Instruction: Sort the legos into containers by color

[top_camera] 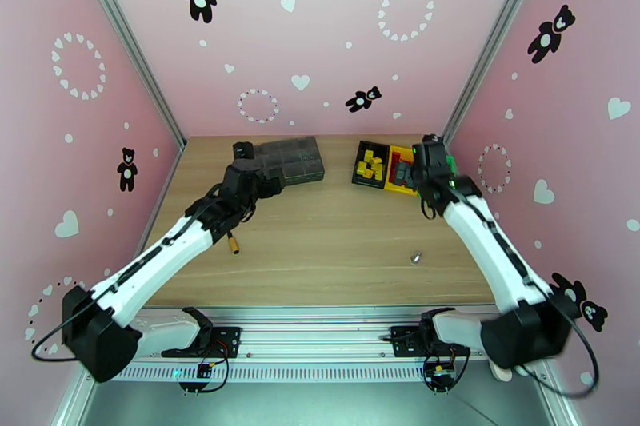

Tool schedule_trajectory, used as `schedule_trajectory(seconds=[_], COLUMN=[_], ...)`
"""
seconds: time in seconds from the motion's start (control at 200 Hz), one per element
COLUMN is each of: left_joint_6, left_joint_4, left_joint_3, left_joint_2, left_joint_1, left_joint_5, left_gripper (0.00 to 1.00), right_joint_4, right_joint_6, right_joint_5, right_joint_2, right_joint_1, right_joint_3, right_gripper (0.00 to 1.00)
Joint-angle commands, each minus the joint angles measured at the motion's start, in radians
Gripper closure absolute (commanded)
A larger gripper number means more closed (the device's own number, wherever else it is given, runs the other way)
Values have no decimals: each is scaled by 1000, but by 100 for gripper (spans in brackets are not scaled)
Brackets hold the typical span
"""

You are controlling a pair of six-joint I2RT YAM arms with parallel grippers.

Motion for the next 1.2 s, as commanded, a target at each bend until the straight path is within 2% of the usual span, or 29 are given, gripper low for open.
schedule_trajectory(seconds=[0.0,0.07,0.115,0.185,0.225,0.25,0.335,0.41,0.506,0.631,0.746,0.776,0.856,0.886,0.966,1.001,1.041,1.081,1.136,1.196], left_joint_6=[77,65,68,20,-74,-99,-64,-28,-71,-65,64,89,145,181,261,280,272,276,274,246], left_joint_4=[75,104,99,15,-82,-133,-191,-81,85,205,391,448,650,661,818,901,887,944,1093,989], left_joint_3=[4,3,22,90,149,175,155,5,-215,-397,-484,-498,-545,-535,-577,-608,-605,-627,-676,-634], left_joint_2=[-21,-34,-30,10,47,69,106,60,-45,-87,-23,-6,52,86,167,180,177,187,224,220], left_joint_1=[-1,5,16,49,65,82,143,175,271,319,350,361,405,416,422,433,449,467,501,529], left_joint_5=[-210,-310,-357,-441,-543,-565,-524,-534,-397,-408,-397,-366,-265,-218,-222,-195,-171,-148,-108,-33], left_gripper=[1,2,2,2,2,2,2,2,2,1,1,2,1,2,2,2,2,1,1,2], right_joint_4=[158,184,283,438,488,510,517,511,638,683,874,917,890,937,1077,1048,1052,1073,1098,1112], right_joint_6=[23,48,-2,-87,-119,-147,-224,-217,-231,-255,-319,-335,-362,-376,-397,-396,-393,-399,-407,-387], right_joint_5=[129,156,126,74,93,116,186,176,159,152,73,50,38,36,-21,-60,-82,-109,-156,-256], right_joint_2=[-31,-43,-65,-93,-89,-76,-8,34,52,96,136,157,209,219,228,220,213,202,172,139], right_joint_1=[-3,-19,-29,-44,-45,-45,-62,-92,-102,-102,-115,-121,-123,-124,-142,-153,-162,-169,-169,-169], right_joint_3=[-105,-132,-177,-236,-247,-252,-265,-299,-408,-452,-536,-544,-525,-553,-628,-624,-629,-647,-680,-710], right_gripper=[1,2,3,1,1,1,1,1,1,1,1,1,1,1,1,1,1,1,1,1])
